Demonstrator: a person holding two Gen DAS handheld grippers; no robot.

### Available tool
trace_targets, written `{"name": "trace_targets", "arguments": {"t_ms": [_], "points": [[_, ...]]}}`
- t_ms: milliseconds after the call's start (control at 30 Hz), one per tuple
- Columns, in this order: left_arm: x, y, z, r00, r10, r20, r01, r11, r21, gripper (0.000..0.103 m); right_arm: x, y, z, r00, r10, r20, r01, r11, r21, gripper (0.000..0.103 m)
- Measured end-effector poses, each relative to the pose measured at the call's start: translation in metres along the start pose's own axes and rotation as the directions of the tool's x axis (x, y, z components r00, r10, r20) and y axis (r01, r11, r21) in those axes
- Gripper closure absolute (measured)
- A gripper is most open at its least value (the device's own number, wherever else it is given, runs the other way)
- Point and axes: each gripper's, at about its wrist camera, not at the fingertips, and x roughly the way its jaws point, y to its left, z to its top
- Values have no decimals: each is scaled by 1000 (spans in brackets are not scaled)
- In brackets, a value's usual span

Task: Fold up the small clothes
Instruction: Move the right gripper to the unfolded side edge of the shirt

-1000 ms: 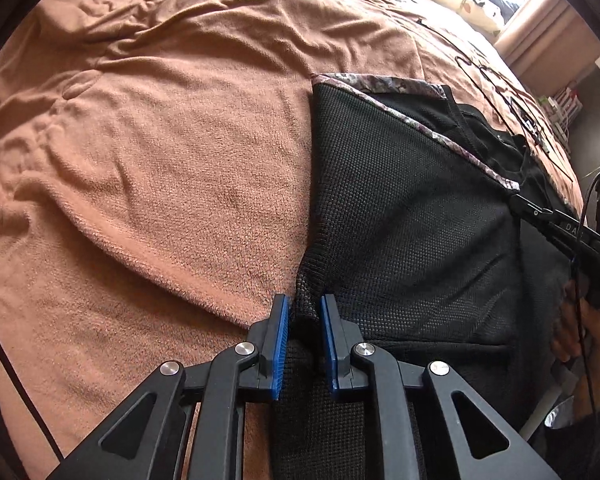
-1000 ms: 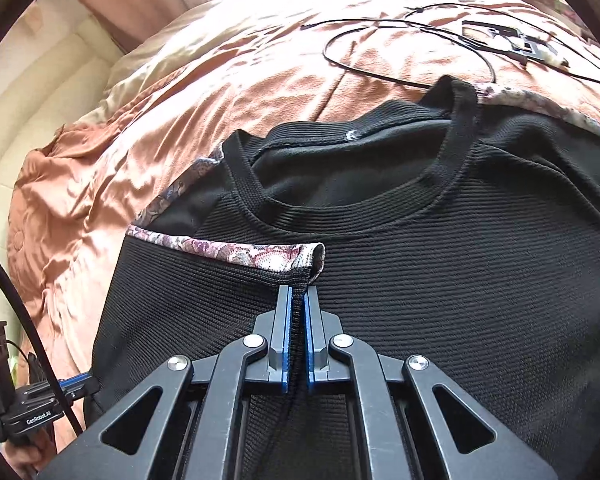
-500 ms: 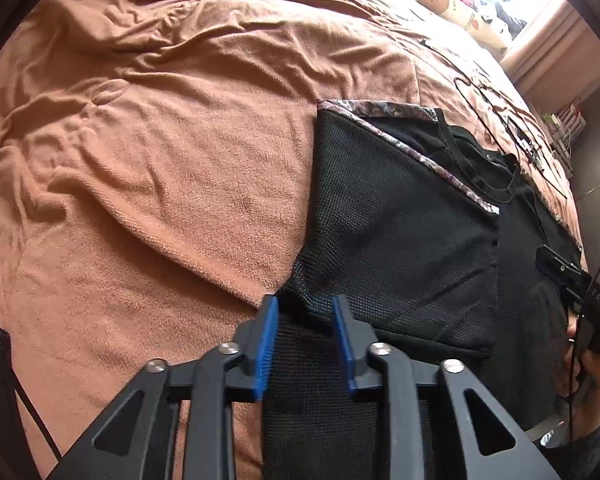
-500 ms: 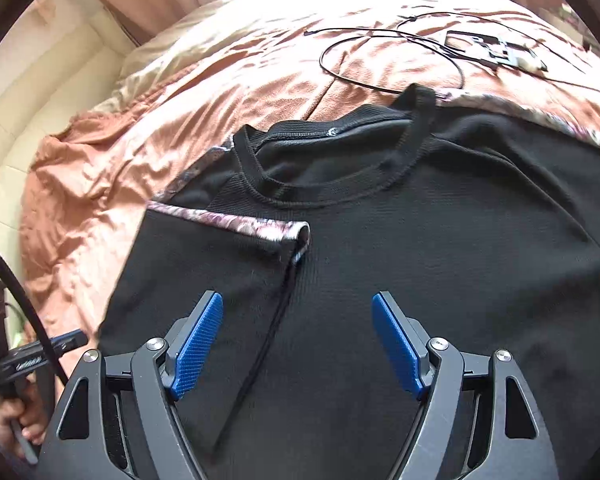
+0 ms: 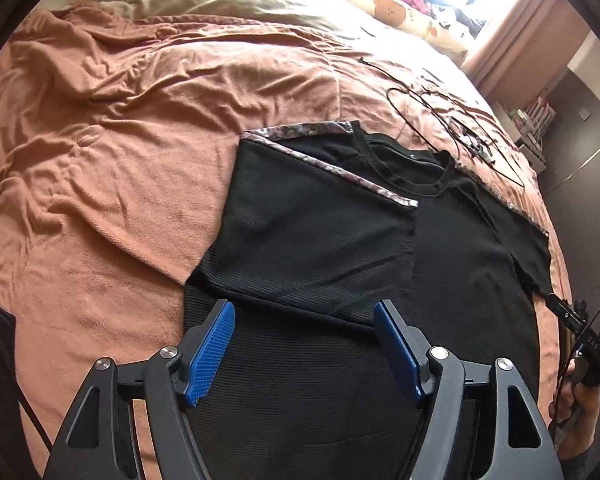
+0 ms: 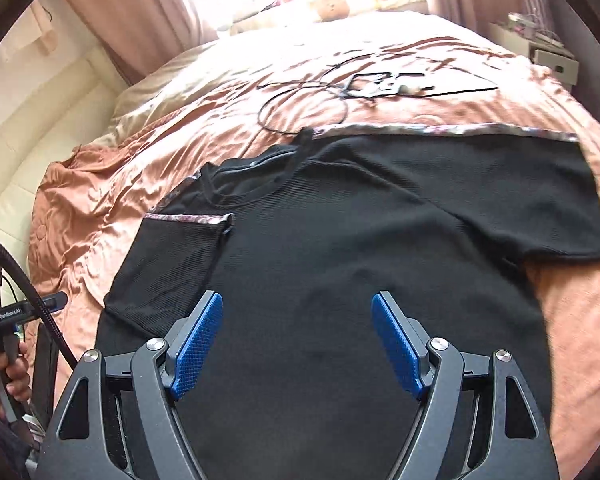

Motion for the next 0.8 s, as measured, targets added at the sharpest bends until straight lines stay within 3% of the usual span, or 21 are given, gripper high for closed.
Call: {"name": "trace_targets", "arguments": {"t_ms": [333, 667, 800], "points": [[-11, -72, -18, 999, -37, 2, 37, 997, 62, 29, -66, -67, -38, 998, 8, 61, -17, 989, 146, 27], [10, -145, -29, 997, -66, -25, 69, 989, 131, 29, -91, -133, -70, 989, -3, 149, -42, 955, 295, 27], [24, -172, -27, 997, -70, -23, 72, 984, 164, 30, -95, -159, -75, 982, -5, 188, -68, 922, 380, 27]]}}
